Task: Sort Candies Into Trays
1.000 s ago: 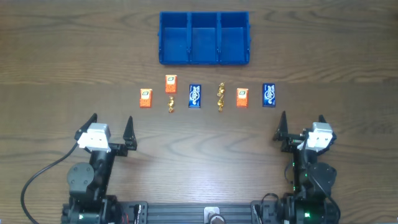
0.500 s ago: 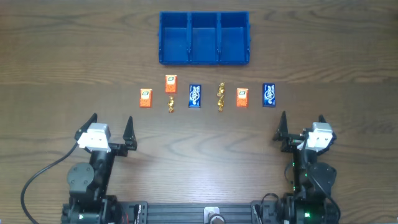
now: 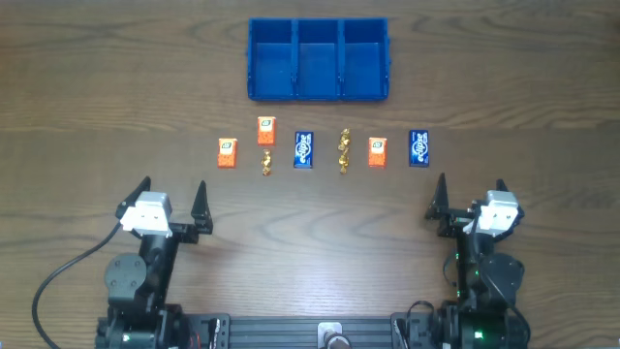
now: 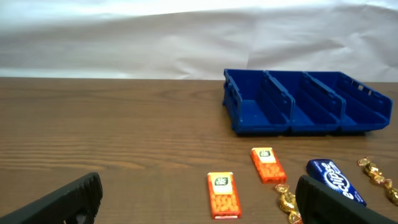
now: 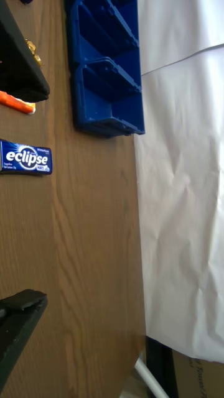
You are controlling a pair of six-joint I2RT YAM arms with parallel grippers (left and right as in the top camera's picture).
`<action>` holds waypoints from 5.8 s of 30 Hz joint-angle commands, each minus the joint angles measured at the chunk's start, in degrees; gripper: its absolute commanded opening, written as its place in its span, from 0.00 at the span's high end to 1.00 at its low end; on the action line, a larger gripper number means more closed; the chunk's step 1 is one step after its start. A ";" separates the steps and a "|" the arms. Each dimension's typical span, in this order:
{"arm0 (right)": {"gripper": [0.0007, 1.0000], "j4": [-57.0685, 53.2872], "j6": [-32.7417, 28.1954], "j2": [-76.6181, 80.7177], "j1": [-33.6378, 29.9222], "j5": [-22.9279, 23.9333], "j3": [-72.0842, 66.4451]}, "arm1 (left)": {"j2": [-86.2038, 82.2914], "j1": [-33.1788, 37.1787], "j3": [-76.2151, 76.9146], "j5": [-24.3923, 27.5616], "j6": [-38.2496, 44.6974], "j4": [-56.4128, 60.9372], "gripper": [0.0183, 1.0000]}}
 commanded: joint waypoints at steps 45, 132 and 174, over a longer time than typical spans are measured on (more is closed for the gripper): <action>0.00 -0.22 -0.68 -0.46 0.33 -0.50 -0.24 | 110.14 -9.03 75.82 -6.29 -8.41 -44.35 0.00; 0.00 -0.22 -0.68 -0.46 0.33 -0.50 -0.24 | 140.65 -16.98 142.31 -13.57 -21.49 -59.74 0.31; 0.00 -0.22 -0.68 -0.46 0.33 -0.50 -0.24 | 112.63 -22.36 80.96 -14.99 -24.61 -34.40 0.04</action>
